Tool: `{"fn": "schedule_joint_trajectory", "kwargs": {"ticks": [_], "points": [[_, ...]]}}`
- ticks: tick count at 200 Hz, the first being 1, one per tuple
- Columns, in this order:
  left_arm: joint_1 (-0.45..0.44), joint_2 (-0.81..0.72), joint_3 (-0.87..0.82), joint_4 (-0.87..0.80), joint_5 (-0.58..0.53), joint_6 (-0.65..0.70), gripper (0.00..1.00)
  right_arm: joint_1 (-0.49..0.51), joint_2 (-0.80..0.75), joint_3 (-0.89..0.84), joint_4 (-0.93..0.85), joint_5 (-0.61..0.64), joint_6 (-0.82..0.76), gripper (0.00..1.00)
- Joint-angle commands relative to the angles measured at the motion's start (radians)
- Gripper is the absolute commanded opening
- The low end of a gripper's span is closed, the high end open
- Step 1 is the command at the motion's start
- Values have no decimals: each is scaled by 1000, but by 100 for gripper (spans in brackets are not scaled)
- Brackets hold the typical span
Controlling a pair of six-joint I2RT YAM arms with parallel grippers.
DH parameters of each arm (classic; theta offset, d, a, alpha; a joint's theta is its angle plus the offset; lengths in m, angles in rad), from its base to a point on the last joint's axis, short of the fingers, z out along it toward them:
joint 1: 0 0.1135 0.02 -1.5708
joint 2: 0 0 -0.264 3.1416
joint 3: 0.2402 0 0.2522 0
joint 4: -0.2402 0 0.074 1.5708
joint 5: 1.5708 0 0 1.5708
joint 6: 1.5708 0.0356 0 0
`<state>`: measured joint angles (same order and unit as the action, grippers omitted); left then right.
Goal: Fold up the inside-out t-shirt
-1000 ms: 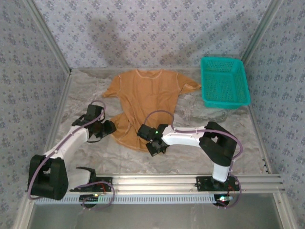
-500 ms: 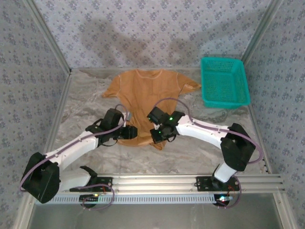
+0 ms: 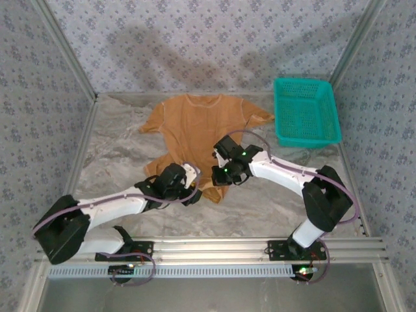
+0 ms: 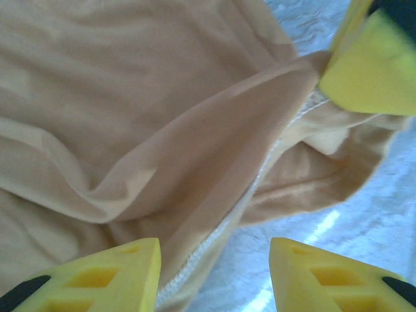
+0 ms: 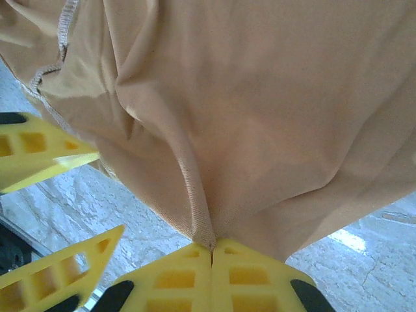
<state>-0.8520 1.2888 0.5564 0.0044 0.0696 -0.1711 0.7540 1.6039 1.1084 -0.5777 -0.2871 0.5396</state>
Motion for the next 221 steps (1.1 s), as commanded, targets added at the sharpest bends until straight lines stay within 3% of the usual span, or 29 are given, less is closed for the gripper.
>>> {"fn": "schedule_joint_trajectory", "kwargs": {"ticks": [1,36,57,73,106,129,177,221], "points": [[-8,68,51,55,-81,93,47,-18,-49,-19,11,-57,16,5],[1,165,94,97,-221,155,46,-44,-109,-52,18,-77,23,0],[55,194,134,63,-259,159,40,-65,-157,-80,8,-76,23,0],[113,190,156,22,-259,149,31,-90,-206,-108,-4,-66,25,0],[231,149,153,-15,-213,71,0,-148,-292,-164,12,-49,41,0],[274,131,164,-73,-194,20,0,-181,-292,-184,38,-47,45,0],[271,10,206,-191,-193,-155,0,-229,-236,-163,71,-37,33,0],[134,-28,450,-388,-155,-248,0,-369,-227,-3,-66,-21,-47,0]]}}
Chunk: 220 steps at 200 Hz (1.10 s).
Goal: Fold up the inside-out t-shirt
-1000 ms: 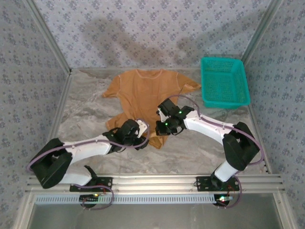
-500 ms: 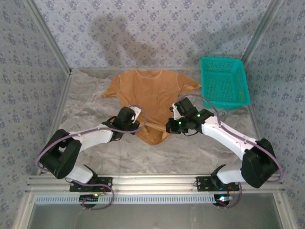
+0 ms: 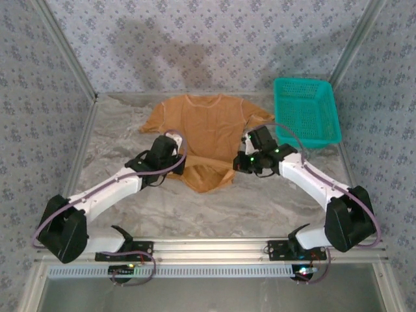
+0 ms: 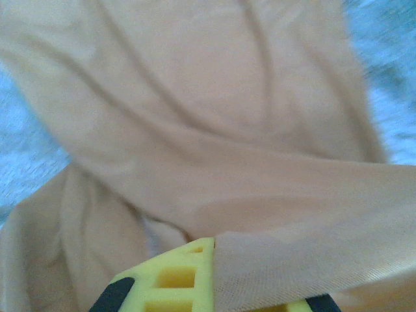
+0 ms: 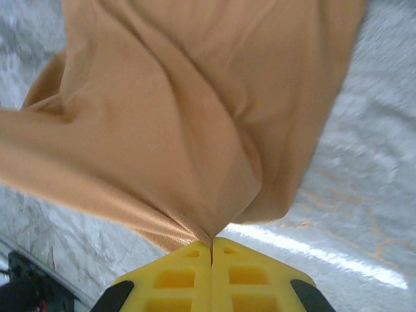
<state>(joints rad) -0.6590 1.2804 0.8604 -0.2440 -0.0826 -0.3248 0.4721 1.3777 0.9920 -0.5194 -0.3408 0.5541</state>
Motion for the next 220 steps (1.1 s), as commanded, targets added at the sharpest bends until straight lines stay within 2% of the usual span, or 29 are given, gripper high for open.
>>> {"fn": "schedule_joint_trajectory", "kwargs": {"ticks": [1,44,97,105,128,143,168,186,203,220], "points": [[-61,-18,152,-143,-2,-96,0,-91,0,117,-127,33,-64,0],[-91,91,320,-202,66,-187,0,-231,74,289,-245,91,-139,0],[-92,283,459,-182,187,-316,0,-220,229,287,-280,309,-100,0],[-92,309,478,-182,203,-327,0,-208,220,277,-277,323,-88,10],[-89,355,533,-206,200,-336,0,-144,138,215,-246,328,-80,28],[-81,372,574,-248,187,-335,0,-88,71,151,-258,355,-68,32],[-63,387,625,-294,181,-335,0,46,-45,18,-182,335,12,32],[-51,389,648,-313,177,-334,0,166,-80,-94,14,262,104,31],[-45,386,665,-327,176,-333,0,256,-20,-145,195,238,165,25],[-42,383,687,-348,171,-334,0,305,103,-98,293,263,193,18]]}}
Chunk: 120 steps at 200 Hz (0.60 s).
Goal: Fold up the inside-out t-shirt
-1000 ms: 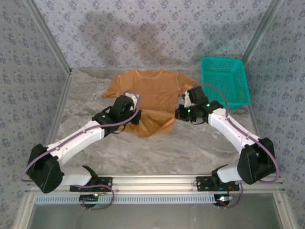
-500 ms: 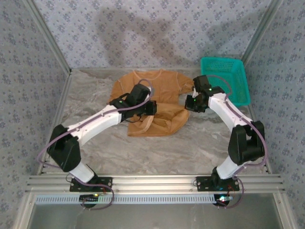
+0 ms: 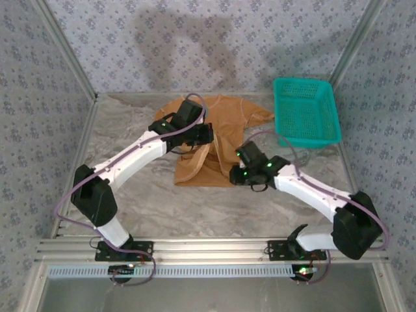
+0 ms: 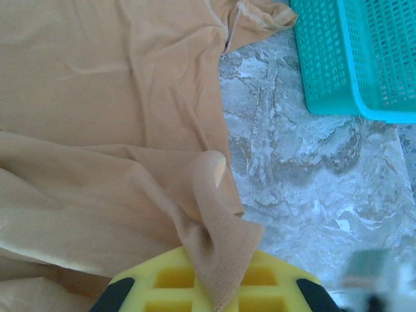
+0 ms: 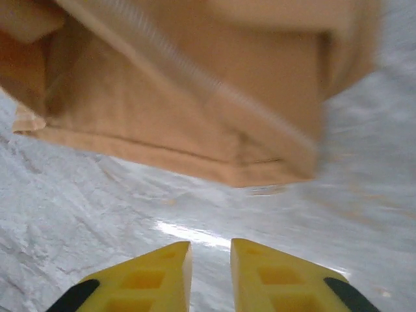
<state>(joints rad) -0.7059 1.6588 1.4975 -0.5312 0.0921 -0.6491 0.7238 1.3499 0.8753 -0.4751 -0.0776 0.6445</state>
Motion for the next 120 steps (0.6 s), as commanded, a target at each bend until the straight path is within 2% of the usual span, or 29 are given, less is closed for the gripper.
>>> {"fn": "schedule_joint_trajectory", "kwargs": {"ticks": [1,15,43,68,87,100,120], "points": [[5,4,52,-62,-4,-10,0,55,140,23,253,2,104,18],[5,1,75,-81,-6,-14,0,72,244,94,314,3,118,14],[11,-6,140,-134,-11,-28,0,70,443,237,413,111,226,14],[12,-31,167,-142,-9,-63,0,23,560,359,404,287,339,14],[6,-53,170,-127,-5,-102,0,-24,637,430,427,318,394,16],[-12,-65,174,-98,-6,-126,0,-50,698,492,431,301,399,24],[-42,-53,230,-91,11,-143,0,-73,795,642,315,285,396,53]]}}
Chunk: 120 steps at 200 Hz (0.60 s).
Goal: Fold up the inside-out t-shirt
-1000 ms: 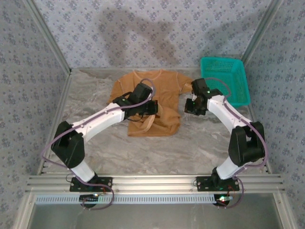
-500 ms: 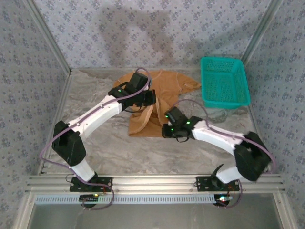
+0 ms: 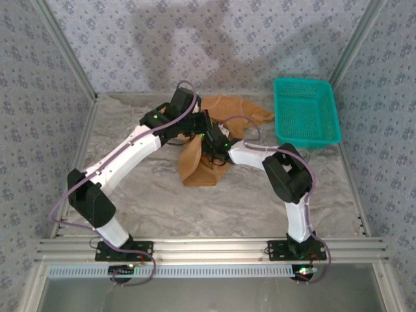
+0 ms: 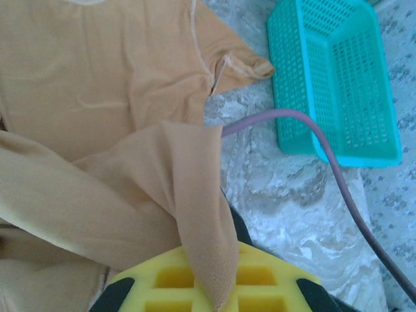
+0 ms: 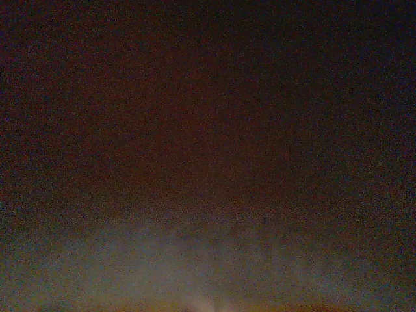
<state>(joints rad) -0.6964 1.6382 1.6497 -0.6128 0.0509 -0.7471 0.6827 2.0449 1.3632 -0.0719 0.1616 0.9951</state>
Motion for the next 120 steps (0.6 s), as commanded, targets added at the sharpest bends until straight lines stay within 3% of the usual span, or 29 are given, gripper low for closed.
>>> {"fn": "schedule_joint_trajectory", "kwargs": {"ticks": [1,23,47,102,114,120], "points": [[-53,-32,81,-10,53,-46,0,-33,105,162,-95,47,45,54],[-72,-16,161,-12,66,-52,0,-39,184,255,-163,47,63,72],[-78,-11,248,-21,74,-52,0,-45,241,312,-170,22,96,80],[-75,-36,321,-22,85,-54,0,-47,390,495,-342,-5,218,80],[-69,-52,318,-21,86,-51,0,-55,416,520,-370,-22,235,75],[-64,-60,313,-22,85,-50,0,-60,425,528,-380,-33,235,68]]}}
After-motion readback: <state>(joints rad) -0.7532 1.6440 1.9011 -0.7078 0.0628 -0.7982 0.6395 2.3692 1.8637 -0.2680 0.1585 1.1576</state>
